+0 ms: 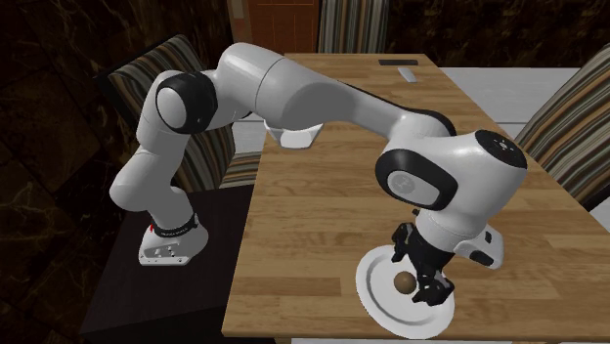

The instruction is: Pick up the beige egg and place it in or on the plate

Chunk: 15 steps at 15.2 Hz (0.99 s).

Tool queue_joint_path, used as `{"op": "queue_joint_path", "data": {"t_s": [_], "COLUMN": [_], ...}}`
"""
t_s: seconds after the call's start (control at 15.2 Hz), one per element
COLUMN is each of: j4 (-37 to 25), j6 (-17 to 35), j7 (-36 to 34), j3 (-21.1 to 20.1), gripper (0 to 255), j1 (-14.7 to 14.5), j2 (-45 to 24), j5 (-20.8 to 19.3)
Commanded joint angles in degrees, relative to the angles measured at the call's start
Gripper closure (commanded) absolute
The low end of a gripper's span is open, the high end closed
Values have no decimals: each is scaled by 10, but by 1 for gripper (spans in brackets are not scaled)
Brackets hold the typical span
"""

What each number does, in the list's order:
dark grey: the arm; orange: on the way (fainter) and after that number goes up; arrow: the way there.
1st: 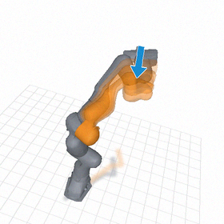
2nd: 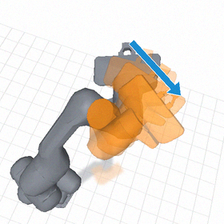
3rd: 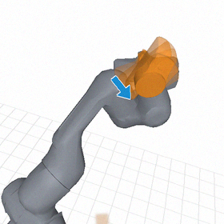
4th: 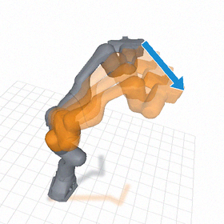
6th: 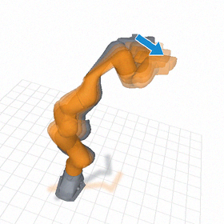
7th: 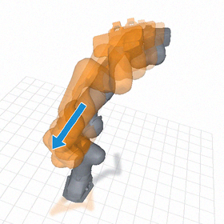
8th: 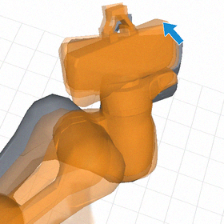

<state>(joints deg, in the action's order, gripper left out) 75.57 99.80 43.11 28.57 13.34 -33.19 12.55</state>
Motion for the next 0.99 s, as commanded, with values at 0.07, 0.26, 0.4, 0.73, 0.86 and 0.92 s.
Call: {"op": "queue_joint_path", "data": {"t_s": [0.07,0.26,0.4,0.73,0.86,0.92], "j4": [0,-44,-91,-91,-91,-91], "j6": [0,-40,-79,-79,-79,-79], "j7": [0,-3,-5,-5,-5,-5], "j3": [0,0,0,0,0,0], "gripper": [0,0,0,0,0,0], "j1": [0,7,15,15,15,15], "j2": [0,-3,-10,-10,-10,-10], "j5": [0,0,1,1,1,1]}}
